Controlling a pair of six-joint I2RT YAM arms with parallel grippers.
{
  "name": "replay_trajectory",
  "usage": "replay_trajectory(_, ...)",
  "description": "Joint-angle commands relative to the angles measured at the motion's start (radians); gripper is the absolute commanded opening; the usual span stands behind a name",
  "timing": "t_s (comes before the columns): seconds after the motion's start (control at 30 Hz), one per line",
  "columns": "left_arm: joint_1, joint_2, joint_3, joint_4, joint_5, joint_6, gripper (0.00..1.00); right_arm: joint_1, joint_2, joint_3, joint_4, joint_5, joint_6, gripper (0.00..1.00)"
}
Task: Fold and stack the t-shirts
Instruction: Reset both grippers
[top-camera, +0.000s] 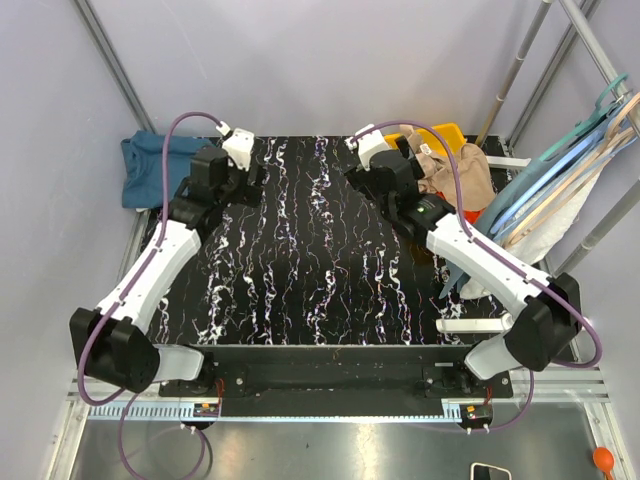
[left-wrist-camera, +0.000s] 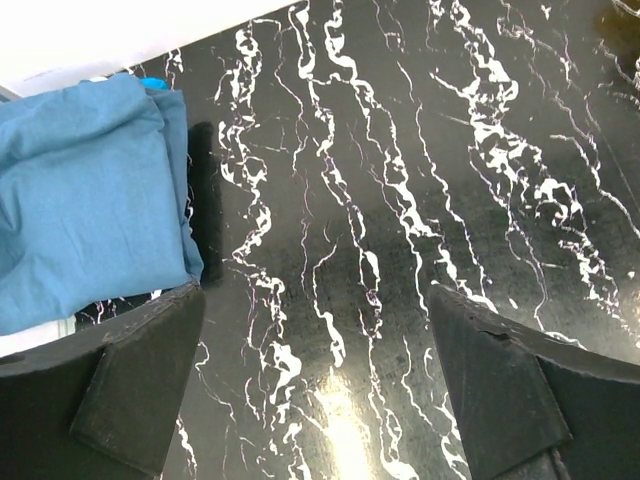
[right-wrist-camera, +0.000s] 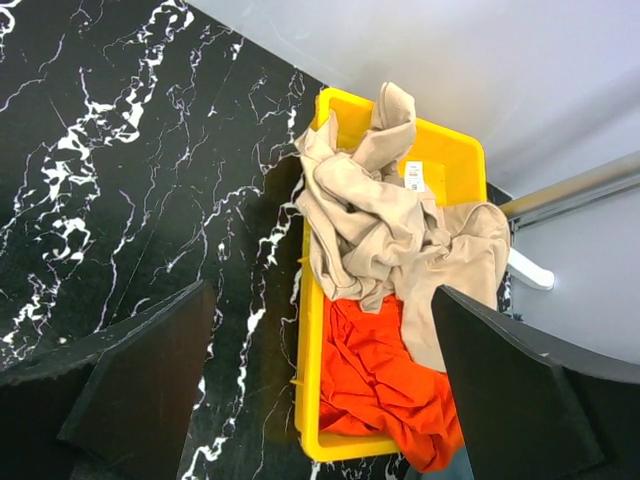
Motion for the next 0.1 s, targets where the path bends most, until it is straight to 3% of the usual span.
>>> replay_trajectory(0.0,-0.014,-0.032,-0.011,0.045,-0.035,0.011,0.99,-0.006,0.000,0.012,0.037,0.016,0.032,1.00)
replay_trajectory(0.07,-0.021,-0.029,-0.011,0.046,-0.043,0.009,0.99,-0.006,-0.001,0.001,0.037,0.010,0.031,0.99)
